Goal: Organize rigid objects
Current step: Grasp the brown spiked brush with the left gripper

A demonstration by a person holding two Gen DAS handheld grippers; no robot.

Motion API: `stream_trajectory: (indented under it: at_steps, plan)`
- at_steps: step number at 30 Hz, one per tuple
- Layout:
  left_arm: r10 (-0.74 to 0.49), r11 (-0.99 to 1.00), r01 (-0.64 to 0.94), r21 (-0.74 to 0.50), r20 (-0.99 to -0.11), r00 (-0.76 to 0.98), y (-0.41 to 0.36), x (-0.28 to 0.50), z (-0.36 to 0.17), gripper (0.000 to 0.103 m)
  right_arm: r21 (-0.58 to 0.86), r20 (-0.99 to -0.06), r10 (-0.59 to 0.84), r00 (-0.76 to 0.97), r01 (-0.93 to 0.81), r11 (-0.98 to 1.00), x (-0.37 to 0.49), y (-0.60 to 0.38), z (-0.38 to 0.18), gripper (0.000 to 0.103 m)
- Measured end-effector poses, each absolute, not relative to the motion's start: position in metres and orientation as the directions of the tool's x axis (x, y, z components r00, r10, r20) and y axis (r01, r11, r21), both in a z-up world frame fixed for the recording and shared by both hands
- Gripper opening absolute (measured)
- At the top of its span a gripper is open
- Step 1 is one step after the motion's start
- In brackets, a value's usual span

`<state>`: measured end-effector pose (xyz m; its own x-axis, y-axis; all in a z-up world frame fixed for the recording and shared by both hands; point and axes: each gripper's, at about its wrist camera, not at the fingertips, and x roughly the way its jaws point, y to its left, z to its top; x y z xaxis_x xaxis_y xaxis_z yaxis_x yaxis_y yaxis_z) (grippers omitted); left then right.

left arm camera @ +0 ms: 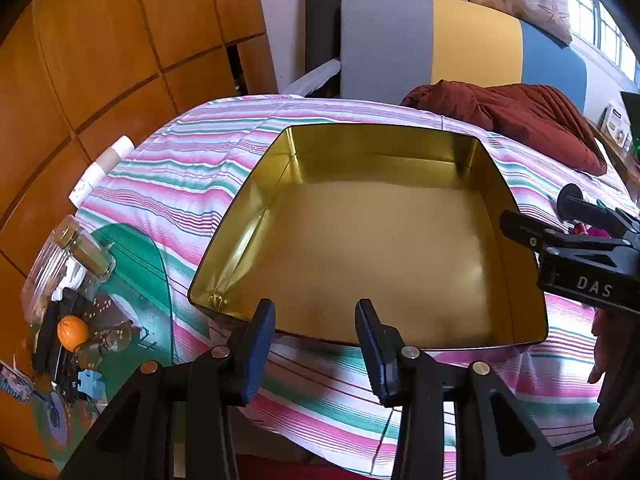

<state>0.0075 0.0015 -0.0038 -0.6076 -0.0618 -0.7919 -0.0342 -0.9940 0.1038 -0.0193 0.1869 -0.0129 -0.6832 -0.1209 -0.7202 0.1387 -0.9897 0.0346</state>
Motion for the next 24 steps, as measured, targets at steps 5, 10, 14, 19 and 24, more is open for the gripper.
stream_trajectory:
  at_steps: [5, 10, 14, 19, 24]
  plan:
    - [-0.040, -0.994, -0.054, 0.092, -0.789, -0.613, 0.003, 0.011, -0.001, 0.042, 0.002, -0.682, -0.088, -0.726, 0.119, -0.993, -0.015, 0.189, -0.002, 0.103]
    - [0.007, -0.995, -0.084, 0.055, -0.798, -0.603, 0.002, 0.012, 0.000, 0.042, -0.055, -0.675, -0.027, -0.738, 0.087, -0.995, -0.015, 0.192, 0.016, 0.103]
    - [0.087, -0.992, -0.122, -0.018, -0.805, -0.587, 0.002, 0.014, -0.002, 0.042, -0.003, -0.694, -0.048, -0.719, 0.070, -0.998, -0.004, 0.213, 0.030, 0.103]
    - [0.245, -0.961, -0.245, -0.127, -0.803, -0.544, 0.014, 0.022, -0.008, 0.042, -0.040, -0.640, 0.105, -0.761, -0.103, -0.994, 0.027, 0.271, 0.036, 0.103]
    - [0.284, -0.917, -0.394, -0.057, -0.788, -0.547, 0.049, 0.039, -0.007, 0.042, -0.015, -0.639, 0.274, -0.719, -0.345, -0.939, 0.044, 0.357, 0.023, 0.103]
